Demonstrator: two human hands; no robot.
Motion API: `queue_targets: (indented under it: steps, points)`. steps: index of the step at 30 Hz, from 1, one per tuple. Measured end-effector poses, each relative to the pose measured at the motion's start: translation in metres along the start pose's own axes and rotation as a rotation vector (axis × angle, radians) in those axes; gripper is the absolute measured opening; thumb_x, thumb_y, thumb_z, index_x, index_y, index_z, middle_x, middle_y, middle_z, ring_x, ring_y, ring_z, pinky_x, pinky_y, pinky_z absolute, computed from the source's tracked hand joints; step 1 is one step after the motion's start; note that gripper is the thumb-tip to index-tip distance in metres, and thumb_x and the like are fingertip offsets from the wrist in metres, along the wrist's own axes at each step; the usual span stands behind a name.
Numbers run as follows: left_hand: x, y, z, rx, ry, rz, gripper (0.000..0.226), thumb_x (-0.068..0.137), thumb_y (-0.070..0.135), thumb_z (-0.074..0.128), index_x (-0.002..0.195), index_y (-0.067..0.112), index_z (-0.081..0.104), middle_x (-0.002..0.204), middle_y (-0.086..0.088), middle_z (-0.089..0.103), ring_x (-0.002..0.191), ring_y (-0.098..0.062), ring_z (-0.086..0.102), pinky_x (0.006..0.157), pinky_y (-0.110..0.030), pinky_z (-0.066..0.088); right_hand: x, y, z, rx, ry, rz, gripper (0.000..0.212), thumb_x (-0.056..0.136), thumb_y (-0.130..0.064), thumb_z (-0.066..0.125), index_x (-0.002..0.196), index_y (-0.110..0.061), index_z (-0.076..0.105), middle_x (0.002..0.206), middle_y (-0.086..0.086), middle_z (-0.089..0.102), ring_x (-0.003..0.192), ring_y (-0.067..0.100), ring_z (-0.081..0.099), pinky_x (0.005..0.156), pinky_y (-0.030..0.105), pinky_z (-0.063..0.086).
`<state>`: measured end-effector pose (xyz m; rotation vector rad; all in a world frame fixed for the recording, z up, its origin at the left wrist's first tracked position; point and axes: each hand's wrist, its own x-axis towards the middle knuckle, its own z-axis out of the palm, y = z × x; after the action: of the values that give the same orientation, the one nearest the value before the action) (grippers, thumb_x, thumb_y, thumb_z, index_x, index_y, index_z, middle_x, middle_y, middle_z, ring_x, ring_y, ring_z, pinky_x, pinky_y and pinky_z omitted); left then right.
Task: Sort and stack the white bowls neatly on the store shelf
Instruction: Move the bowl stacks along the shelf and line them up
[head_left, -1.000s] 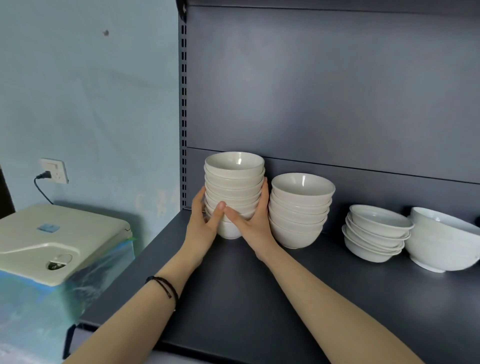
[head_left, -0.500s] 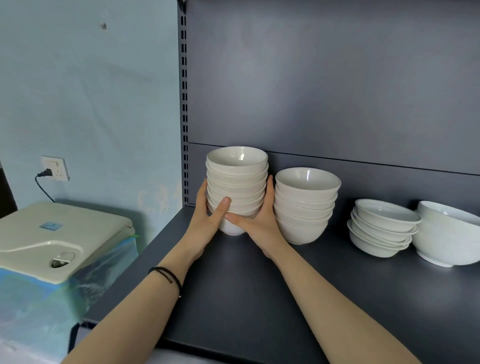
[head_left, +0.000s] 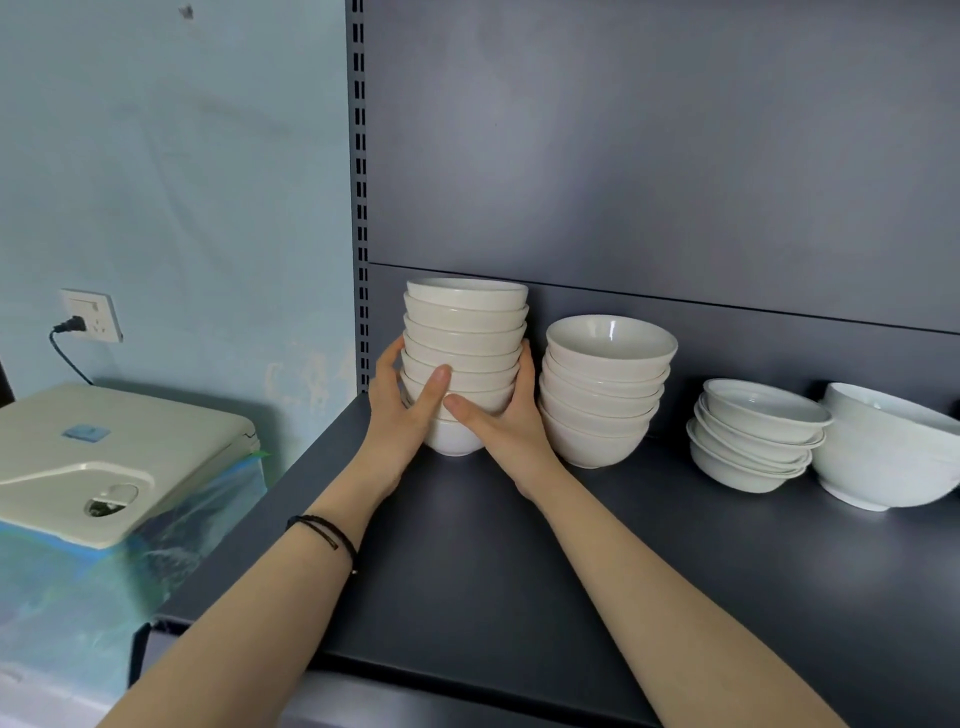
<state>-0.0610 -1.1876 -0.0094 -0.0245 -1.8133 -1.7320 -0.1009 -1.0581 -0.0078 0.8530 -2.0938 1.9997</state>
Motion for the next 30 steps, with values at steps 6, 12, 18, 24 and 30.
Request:
queue_targets:
  steps: [6, 12, 18, 24, 30]
  points:
    - [-0.007, 0.004, -0.005, 0.03, -0.047, -0.018, 0.078, 0.088, 0.034, 0.063, 0.151, 0.026, 0.017, 0.148, 0.002, 0.038, 0.13, -0.013, 0.041, 0.107, -0.03, 0.036, -0.007, -0.002, -0.005, 0.022, -0.05, 0.052, 0.106, 0.081, -0.023, 0.078, 0.153, -0.034, 0.001, 0.15, -0.02, 0.03, 0.132, -0.005, 0.034, 0.1, 0.006, 0.035]
    - [-0.012, 0.0, -0.01, 0.062, -0.094, -0.05, 0.092, 0.075, 0.053, 0.069, 0.151, 0.036, 0.02, 0.147, 0.01, 0.042, 0.132, -0.008, 0.042, 0.113, -0.033, 0.033, -0.013, -0.001, -0.003, 0.037, -0.042, 0.089, 0.101, 0.085, -0.02, 0.074, 0.154, -0.031, 0.0, 0.153, -0.017, 0.027, 0.132, -0.005, 0.032, 0.1, 0.009, 0.032]
    - [-0.012, -0.003, -0.012, 0.09, -0.118, -0.065, 0.095, 0.072, 0.059, 0.064, 0.151, 0.04, 0.015, 0.149, 0.018, 0.037, 0.135, -0.004, 0.037, 0.116, -0.035, 0.03, -0.014, -0.005, -0.003, 0.03, -0.039, 0.105, 0.102, 0.086, -0.018, 0.073, 0.154, -0.031, -0.002, 0.147, -0.022, 0.024, 0.132, -0.007, 0.027, 0.106, 0.015, 0.027]
    - [-0.013, -0.002, -0.009, 0.169, -0.102, -0.041, 0.077, 0.092, 0.03, 0.06, 0.153, 0.033, 0.012, 0.144, 0.021, 0.035, 0.134, -0.007, 0.039, 0.108, -0.022, 0.03, -0.017, -0.01, -0.004, 0.014, -0.053, 0.132, 0.102, 0.087, -0.018, 0.072, 0.153, -0.032, -0.004, 0.146, -0.023, 0.022, 0.132, -0.007, 0.025, 0.105, 0.015, 0.027]
    - [-0.023, 0.012, -0.026, 0.34, -0.044, -0.114, 0.088, 0.082, 0.05, 0.067, 0.152, 0.024, 0.021, 0.151, 0.001, 0.038, 0.129, -0.022, 0.048, 0.107, -0.035, 0.038, -0.028, -0.026, -0.018, -0.094, -0.094, 0.246, 0.101, 0.085, -0.021, 0.073, 0.154, -0.029, 0.0, 0.156, -0.011, 0.022, 0.141, 0.011, 0.029, 0.114, 0.031, 0.03]
